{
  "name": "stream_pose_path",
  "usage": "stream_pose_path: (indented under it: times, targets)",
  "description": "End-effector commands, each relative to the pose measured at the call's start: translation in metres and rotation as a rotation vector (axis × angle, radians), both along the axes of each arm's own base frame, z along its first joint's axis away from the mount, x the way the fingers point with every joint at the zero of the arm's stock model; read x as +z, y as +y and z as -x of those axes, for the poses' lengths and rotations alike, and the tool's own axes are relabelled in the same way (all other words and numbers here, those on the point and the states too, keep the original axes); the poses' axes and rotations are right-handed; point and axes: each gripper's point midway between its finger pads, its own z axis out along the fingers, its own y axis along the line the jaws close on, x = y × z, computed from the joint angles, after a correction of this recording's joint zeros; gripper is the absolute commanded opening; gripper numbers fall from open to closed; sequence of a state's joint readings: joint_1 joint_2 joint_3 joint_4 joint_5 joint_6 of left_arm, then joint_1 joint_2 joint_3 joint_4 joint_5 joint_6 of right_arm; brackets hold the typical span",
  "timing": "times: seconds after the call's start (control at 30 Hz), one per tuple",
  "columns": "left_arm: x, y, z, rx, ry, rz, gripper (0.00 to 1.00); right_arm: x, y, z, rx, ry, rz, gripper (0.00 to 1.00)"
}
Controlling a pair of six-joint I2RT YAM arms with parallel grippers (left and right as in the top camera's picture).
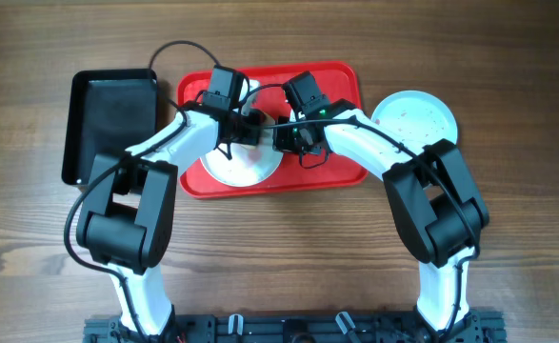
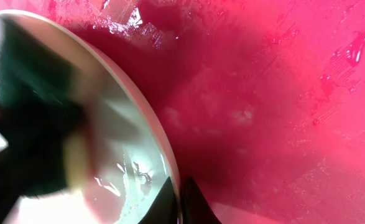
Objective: Clean dirty plates on tray and stack at the side
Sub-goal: 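Scrub the plate rim area with the sponge, then lift sponge away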
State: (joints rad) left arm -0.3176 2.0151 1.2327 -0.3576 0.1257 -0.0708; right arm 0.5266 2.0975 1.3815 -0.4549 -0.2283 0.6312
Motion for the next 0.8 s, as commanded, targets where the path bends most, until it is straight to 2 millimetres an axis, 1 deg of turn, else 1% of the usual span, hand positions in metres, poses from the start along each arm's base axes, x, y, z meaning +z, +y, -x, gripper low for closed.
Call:
stream_pose_path:
  times: [0.0, 0.07, 0.13, 0.2, 0.3, 0.33, 0.4, 0.53, 0.63, 0.77]
  targets:
    - [-0.055, 0.102, 0.030, 0.395, 0.081, -0.434, 0.04, -0.016, -0.014, -0.002, -0.050, 0.021, 0.047, 0.04]
    - [-0.054, 0.111, 0.041, 0.429, 0.112, -0.480, 0.04, -0.016, -0.014, -0.002, -0.050, 0.021, 0.047, 0.04]
    - [-0.056, 0.114, 0.053, 0.417, 0.157, -0.506, 0.04, -0.016, -0.014, -0.002, -0.050, 0.020, 0.046, 0.04]
    - [-0.057, 0.117, 0.069, 0.398, 0.223, -0.532, 0.04, -0.016, -0.014, -0.002, -0.051, 0.020, 0.046, 0.04]
    - [-0.059, 0.116, 0.091, 0.363, 0.320, -0.537, 0.04, -0.016, -0.014, -0.002, -0.050, 0.020, 0.046, 0.04]
    - [-0.060, 0.113, 0.100, 0.331, 0.366, -0.527, 0.04, -0.016, -0.014, -0.002, -0.050, 0.021, 0.046, 0.04]
    - [-0.062, 0.107, 0.111, 0.265, 0.422, -0.500, 0.04, -0.016, -0.014, -0.002, -0.050, 0.021, 0.046, 0.04]
    - [-0.065, 0.079, 0.130, 0.081, 0.532, -0.362, 0.04, -0.016, -0.014, -0.002, -0.050, 0.021, 0.046, 0.04]
    - [-0.064, 0.049, 0.142, -0.087, 0.583, -0.197, 0.04, -0.016, -0.014, -0.002, -0.051, 0.020, 0.046, 0.04]
    - [-0.054, 0.011, 0.152, -0.306, 0.582, 0.030, 0.04, -0.016, -0.014, -0.002, -0.051, 0.020, 0.046, 0.04]
